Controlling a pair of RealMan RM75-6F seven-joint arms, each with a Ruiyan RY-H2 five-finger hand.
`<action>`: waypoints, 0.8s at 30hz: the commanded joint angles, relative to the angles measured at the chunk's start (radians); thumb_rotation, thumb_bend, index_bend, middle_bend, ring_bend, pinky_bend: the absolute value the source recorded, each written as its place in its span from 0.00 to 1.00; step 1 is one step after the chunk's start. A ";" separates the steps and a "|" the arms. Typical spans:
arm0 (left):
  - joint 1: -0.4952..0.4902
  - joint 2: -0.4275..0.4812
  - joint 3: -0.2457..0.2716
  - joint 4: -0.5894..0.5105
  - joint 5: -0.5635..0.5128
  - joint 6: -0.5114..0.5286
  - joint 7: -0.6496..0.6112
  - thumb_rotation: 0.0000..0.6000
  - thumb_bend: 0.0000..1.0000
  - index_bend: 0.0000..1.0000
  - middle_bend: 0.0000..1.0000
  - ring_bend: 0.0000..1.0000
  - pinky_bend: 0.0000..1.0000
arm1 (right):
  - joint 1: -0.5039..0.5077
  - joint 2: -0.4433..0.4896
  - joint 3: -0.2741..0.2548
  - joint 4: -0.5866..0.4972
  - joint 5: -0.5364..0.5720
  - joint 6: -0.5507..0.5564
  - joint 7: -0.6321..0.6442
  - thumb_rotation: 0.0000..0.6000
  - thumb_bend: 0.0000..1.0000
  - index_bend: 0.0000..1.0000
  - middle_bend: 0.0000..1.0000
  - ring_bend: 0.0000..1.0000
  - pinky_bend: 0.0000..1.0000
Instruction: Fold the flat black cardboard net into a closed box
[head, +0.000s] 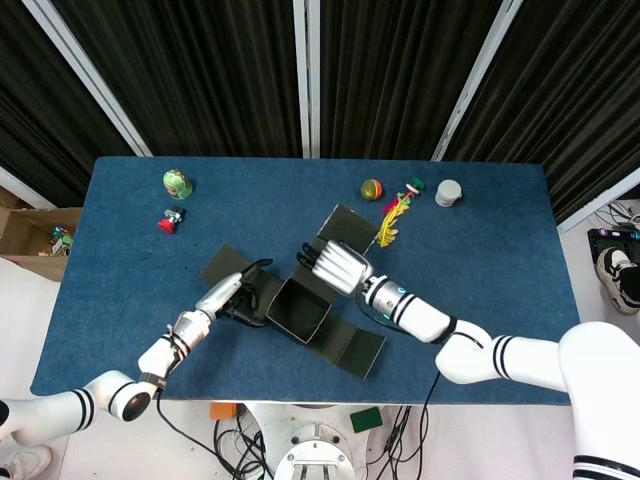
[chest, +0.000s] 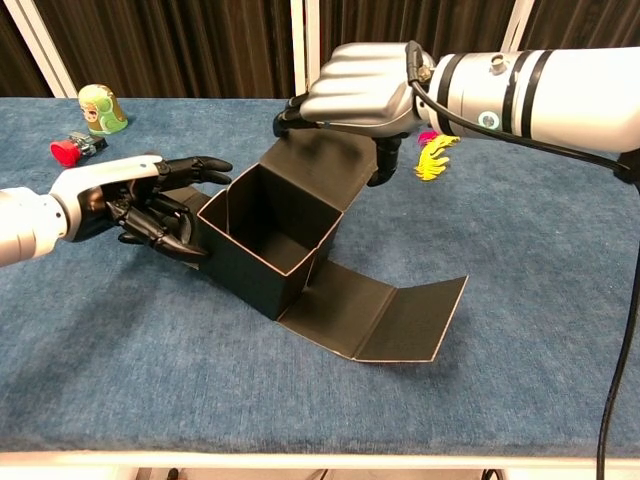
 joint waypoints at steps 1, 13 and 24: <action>-0.020 0.003 0.016 0.018 0.031 -0.033 -0.095 1.00 0.00 0.04 0.03 0.57 0.95 | 0.015 -0.014 0.001 0.034 -0.060 -0.004 0.047 1.00 0.28 0.41 0.32 0.73 0.94; -0.039 -0.023 0.051 0.079 0.091 -0.004 -0.249 1.00 0.00 0.26 0.24 0.59 0.95 | 0.043 -0.067 0.024 0.136 -0.164 -0.002 0.156 1.00 0.28 0.41 0.30 0.73 0.94; -0.041 -0.014 0.035 0.048 -0.007 -0.037 -0.138 1.00 0.00 0.36 0.32 0.61 0.95 | 0.036 -0.084 0.061 0.141 -0.064 -0.069 0.117 1.00 0.15 0.00 0.01 0.69 0.97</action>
